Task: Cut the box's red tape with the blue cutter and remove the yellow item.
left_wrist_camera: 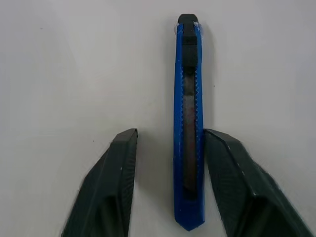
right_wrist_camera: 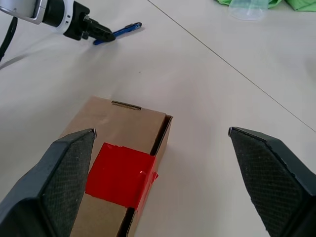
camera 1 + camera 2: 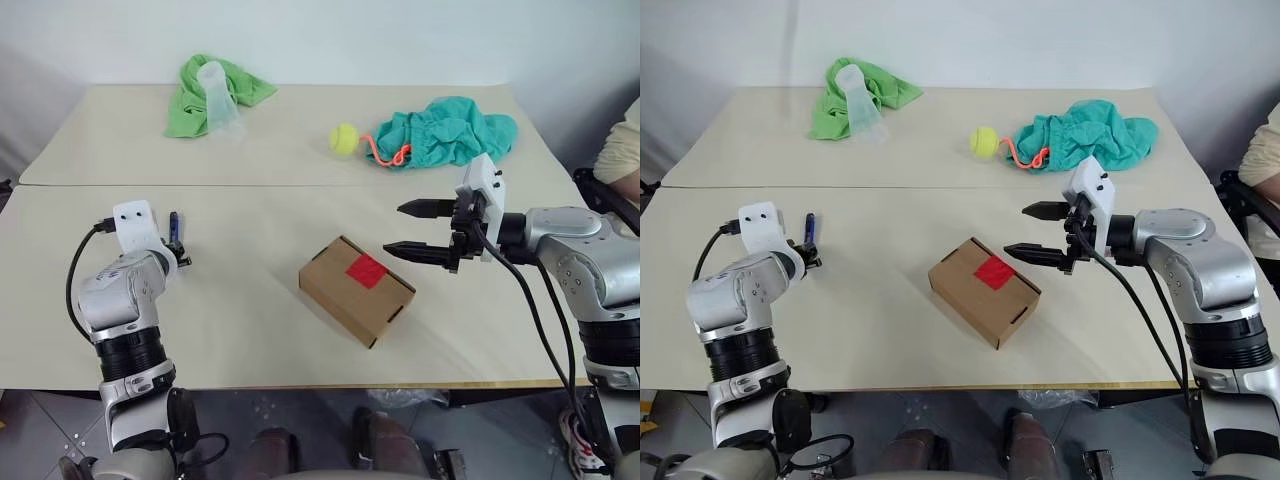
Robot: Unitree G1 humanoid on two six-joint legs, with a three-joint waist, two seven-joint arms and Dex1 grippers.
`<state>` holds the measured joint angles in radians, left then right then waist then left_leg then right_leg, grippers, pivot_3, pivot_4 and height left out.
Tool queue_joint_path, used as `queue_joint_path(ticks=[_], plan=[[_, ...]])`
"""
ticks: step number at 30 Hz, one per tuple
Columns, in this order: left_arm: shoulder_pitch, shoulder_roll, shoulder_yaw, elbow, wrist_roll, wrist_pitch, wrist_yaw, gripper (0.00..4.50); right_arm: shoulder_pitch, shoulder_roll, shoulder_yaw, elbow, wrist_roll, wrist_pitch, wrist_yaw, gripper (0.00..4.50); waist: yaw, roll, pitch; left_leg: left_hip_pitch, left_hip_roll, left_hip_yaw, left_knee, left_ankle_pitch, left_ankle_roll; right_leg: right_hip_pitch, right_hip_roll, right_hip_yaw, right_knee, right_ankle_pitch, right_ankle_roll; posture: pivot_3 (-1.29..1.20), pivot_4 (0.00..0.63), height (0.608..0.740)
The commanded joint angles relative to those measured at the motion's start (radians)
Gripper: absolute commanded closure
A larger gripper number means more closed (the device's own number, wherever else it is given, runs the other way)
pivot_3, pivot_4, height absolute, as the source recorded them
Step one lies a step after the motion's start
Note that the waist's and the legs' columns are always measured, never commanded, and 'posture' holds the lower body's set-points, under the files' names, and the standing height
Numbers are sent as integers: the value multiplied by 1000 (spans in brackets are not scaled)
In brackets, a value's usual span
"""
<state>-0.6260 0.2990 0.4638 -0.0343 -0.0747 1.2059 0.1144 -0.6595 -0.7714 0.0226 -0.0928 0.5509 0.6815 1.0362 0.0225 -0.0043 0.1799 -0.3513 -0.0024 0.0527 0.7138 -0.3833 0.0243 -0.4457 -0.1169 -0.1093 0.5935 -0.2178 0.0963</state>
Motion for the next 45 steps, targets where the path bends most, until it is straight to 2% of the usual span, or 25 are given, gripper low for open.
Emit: queue_joint_path(ticks=[1, 5, 10, 21, 27, 28, 32, 37, 45], plan=[[9, 11, 11, 28, 2, 18, 4, 3203, -10, -3, -35, -36, 11, 0, -3, 0, 0, 0, 0, 0, 0, 0, 0, 0, 0, 0, 0, 0, 0, 0, 0, 0, 150, 740], [12, 18, 5, 30, 1, 22, -2, 3203, -9, -4, -35, -38, 11, 1, -5, 0, 0, 0, 0, 0, 0, 1, 1, 0, 0, 0, 0, 0, 0, 1, -1, 0, 150, 740], [18, 34, -9, 32, 1, 26, -16, 4302, -7, -10, -39, -45, 13, 7, -7, 0, -1, 1, 0, 0, 1, 1, 1, 0, 0, 0, 0, 1, 0, 1, -1, 0, 150, 740], [37, 152, -90, 37, -4, 36, -121, 4302, 11, -12, -45, -107, 19, 34, -34, 0, -1, 1, 0, 0, 1, 1, 0, -1, -1, 0, 0, 0, -1, 1, -1, 0, 150, 740], [40, 193, -179, 59, 5, 44, -164, 4302, 30, -13, -44, -125, 19, 35, -41, 0, -1, 1, 0, 0, 1, 1, 0, -1, -1, 0, 0, 0, -2, 1, -1, 0, 150, 740], [41, 190, -181, 58, 3, 45, -166, 3789, 32, -12, -45, -128, 21, 36, -43, 0, -1, 1, 0, 0, 1, 1, 0, -1, -1, 0, 0, 0, -2, 1, -1, 0, 150, 740], [33, 161, -170, 47, 3, 24, -148, 2793, 39, -14, -49, -140, 25, 42, -49, 0, 4, 1, 0, 0, 1, 0, 0, -1, -1, 0, 0, 0, -1, 1, -1, 0, 150, 740], [35, 142, -126, 32, -11, 30, -141, 1302, 45, -20, -54, -144, 28, 46, -51, 0, 6, 1, 0, -1, 0, 0, 1, -1, 0, 0, -2, 0, -2, 1, 0, 0, 150, 740], [55, 95, 8, 67, -72, 5, -170, 1302, 40, -22, -51, -141, 27, 49, -52, 0, 4, 1, 0, -1, 0, 0, 1, -1, 0, 0, -2, 0, -2, 1, 0, 0, 150, 740]])
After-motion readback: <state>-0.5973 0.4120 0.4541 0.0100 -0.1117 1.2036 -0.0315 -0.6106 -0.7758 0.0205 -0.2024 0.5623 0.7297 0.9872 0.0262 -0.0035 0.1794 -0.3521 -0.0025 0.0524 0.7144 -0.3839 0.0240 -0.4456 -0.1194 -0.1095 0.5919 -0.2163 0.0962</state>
